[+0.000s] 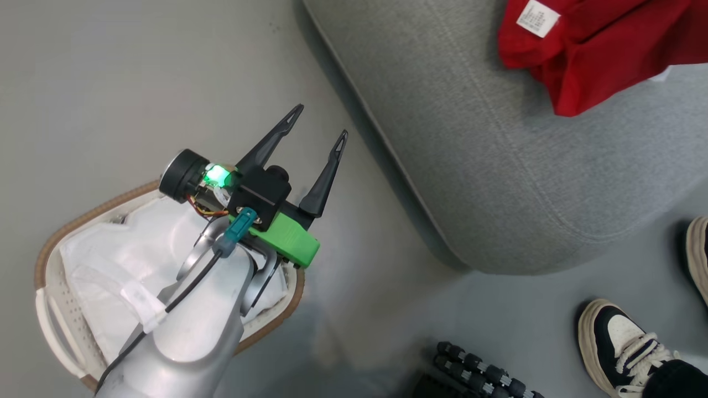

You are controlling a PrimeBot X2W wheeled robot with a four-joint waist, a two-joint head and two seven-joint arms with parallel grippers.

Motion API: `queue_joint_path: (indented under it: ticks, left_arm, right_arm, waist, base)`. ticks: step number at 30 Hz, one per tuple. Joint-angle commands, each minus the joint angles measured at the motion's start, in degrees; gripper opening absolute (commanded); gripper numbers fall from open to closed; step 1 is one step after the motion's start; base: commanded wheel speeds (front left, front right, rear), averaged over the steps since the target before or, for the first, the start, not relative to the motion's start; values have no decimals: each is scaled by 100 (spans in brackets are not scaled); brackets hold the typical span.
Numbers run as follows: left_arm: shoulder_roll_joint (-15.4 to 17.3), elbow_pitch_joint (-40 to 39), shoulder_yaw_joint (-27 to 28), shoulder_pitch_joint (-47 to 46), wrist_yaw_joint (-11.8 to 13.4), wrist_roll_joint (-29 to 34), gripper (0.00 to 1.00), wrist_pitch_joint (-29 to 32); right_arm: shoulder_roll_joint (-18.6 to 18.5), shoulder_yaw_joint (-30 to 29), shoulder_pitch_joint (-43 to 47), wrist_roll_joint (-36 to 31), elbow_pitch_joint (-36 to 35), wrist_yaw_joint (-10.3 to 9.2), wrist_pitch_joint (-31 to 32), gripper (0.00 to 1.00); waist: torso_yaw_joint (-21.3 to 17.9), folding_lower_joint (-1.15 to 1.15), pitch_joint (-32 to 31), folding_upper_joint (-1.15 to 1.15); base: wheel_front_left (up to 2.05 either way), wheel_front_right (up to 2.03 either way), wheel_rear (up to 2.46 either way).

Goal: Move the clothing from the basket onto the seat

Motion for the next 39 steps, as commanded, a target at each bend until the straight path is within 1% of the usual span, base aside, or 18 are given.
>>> queue_joint_path:
  ticks: [1, 4, 8, 18, 19, 20, 21, 22, 23, 24, 25, 32, 39]
  left_arm:
    - [21, -45, -10, -143, 33, 45, 100, 12]
    - [8, -62, -38, -225, 43, 46, 100, 14]
    - [48, -84, -47, -325, 61, 76, 100, 19]
    - [50, -61, -54, -440, 118, 42, 100, -29]
    - [41, -46, -60, -436, 121, 32, 100, -23]
    - [31, -33, -66, -441, 122, 25, 100, -30]
    - [20, -21, -67, -444, 127, 10, 100, -33]
    - [12, -11, -62, -438, 134, -8, 100, -46]
    - [13, 7, -54, -426, 137, -15, 100, -60]
    - [15, 28, -52, -414, 138, -24, 100, -69]
    - [12, 52, -45, -397, 139, -48, 100, -83]
    - [-50, 199, 30, -223, 163, -157, 100, -125]
    - [-115, 187, 191, 3, 196, -226, 100, -132]
  right_arm:
    - [-62, -174, -78, -79, 104, -8, -26, 0]
    - [-86, -434, -91, -231, 259, -8, -27, 0]
    - [-22, -840, -137, -408, 448, -8, -27, 0]
    - [302, -1429, 117, -877, 804, -8, -27, 0]
    - [332, -1481, 162, -896, 826, -8, -27, 2]
    - [366, -1530, 183, -907, 840, -8, -27, 2]
    - [414, -1572, 208, -920, 826, -8, -27, 25]
    - [442, -1594, 238, -942, 805, -8, -27, 33]
    - [480, -1631, 281, -944, 781, -8, -27, 49]
    - [511, -1661, 325, -940, 753, -8, -27, 76]
    - [555, -1689, 395, -925, 706, -8, -27, 100]
    - [783, -1715, 889, -768, 368, -8, -27, 100]
    - [927, -1476, 1506, -593, -64, -8, -27, 100]
  waist:
    - [331, 0, 341, -1]
    - [470, 0, 497, -1]
    - [598, 0, 703, -1]
    - [750, 0, 906, -1]
    - [760, 0, 901, -1]
    - [768, 0, 896, -1]
    - [775, 0, 881, -1]
    - [780, 0, 863, -1]
    - [782, 0, 834, -1]
    - [783, 0, 806, -1]
    - [782, 0, 767, -1]
    - [779, 0, 405, -1]
    - [825, 0, -10, -1]
  base:
    - [0, 0, 0]
    - [0, 0, 0]
    - [0, 0, 0]
    - [0, 0, 0]
    - [0, 0, 0]
    - [0, 0, 0]
    - [0, 0, 0]
    - [0, 0, 0]
    - [0, 0, 0]
    - [0, 0, 0]
    - [0, 0, 0]
    - [0, 0, 0]
    - [0, 0, 0]
